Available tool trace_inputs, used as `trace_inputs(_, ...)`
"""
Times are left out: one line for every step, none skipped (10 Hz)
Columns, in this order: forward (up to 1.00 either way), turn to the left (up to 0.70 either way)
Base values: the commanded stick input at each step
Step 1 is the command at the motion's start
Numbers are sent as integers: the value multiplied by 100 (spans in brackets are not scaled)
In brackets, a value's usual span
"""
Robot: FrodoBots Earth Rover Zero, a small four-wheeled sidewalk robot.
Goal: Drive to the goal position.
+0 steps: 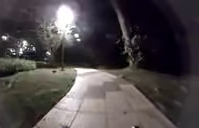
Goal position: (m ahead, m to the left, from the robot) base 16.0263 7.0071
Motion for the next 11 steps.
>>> trace_inputs(45,0)
trace_inputs(45,0)
trace_inputs(45,0)
trace_inputs(45,0)
trace_inputs(45,0)
trace_inputs(45,0)
trace_inputs(45,0)
trace_inputs(45,0)
trace_inputs(45,19)
trace_inputs(45,27)
trace_inputs(45,27)
